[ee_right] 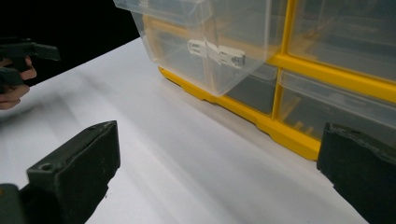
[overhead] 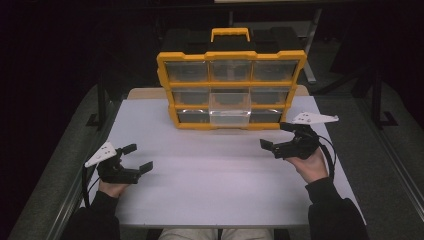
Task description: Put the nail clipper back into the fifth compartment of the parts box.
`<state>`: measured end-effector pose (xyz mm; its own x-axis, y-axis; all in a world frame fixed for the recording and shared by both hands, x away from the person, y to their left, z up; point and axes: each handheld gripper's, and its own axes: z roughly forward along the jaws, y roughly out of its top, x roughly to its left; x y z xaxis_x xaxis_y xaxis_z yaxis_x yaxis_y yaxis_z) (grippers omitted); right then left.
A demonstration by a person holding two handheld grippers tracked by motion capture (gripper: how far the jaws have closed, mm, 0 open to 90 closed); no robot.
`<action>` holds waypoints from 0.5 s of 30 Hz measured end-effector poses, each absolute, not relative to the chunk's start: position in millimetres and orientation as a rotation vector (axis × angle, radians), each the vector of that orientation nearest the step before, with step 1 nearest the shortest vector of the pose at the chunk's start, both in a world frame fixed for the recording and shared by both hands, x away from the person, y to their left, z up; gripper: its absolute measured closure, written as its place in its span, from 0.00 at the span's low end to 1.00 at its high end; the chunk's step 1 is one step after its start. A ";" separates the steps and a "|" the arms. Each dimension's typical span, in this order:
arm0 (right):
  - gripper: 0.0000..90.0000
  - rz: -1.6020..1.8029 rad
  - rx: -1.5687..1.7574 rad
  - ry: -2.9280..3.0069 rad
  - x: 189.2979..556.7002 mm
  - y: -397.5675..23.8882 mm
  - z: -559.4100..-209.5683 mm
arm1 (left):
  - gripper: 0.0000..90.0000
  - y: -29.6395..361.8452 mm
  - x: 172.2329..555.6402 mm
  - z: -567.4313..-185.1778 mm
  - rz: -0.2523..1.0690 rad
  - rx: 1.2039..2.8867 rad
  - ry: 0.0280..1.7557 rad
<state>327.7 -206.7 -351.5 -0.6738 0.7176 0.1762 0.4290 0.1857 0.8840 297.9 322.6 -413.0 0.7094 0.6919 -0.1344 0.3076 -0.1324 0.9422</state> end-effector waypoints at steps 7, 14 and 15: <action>0.00 1.511 1.102 2.153 320.5 -214.7 -362.0 | 0.00 322.5 297.9 -413.3 0.402 1.726 0.803; 0.00 1.521 1.142 2.124 312.4 -224.7 -374.3 | 0.00 321.8 298.4 -414.0 0.399 1.730 0.801; 0.00 1.524 1.146 2.119 311.6 -226.4 -376.0 | 0.00 322.1 298.5 -414.0 0.397 1.729 0.800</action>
